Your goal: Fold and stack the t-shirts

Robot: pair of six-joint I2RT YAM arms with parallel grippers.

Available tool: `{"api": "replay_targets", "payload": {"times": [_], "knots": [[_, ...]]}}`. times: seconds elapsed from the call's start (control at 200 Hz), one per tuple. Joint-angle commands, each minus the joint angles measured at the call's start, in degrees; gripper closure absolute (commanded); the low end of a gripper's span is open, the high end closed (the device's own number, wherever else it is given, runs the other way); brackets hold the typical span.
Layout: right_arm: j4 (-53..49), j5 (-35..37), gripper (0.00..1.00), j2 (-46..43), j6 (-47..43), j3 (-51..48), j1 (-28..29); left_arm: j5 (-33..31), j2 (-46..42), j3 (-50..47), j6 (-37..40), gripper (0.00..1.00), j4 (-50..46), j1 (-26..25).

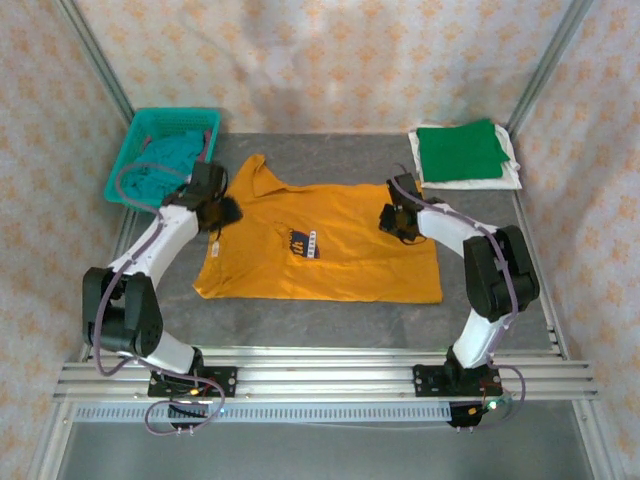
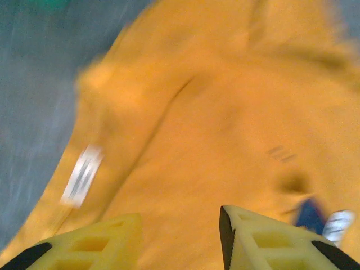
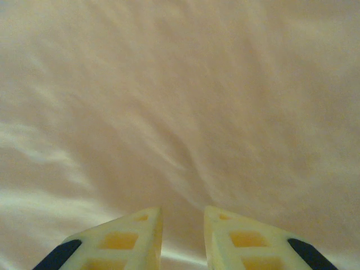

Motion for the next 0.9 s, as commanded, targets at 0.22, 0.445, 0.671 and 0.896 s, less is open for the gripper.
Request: {"api": "replay_targets", "payload": {"times": [0.22,0.445,0.671,0.896], "knots": [[5.1,3.6,0.55,-4.8,-5.7,3.2,0.2,-13.0,32.5,42.4,15.0,0.47,-14.1,-2.6],[6.5,3.4,0.53,-8.2,-7.5,1.4,-0.4,-16.5,55.2,72.9,20.8,0.38,-24.2,-3.4],[6.3,3.6,0.53,-10.2,-7.5,-0.7,-0.7,-14.5,63.0,79.7,22.1,0.40,-22.5,-3.5],[7.7,2.7,0.52,-10.3,-6.6,-1.8,-0.8,-12.9,65.6,80.1,22.2,0.46,-19.7,-3.4]]}}
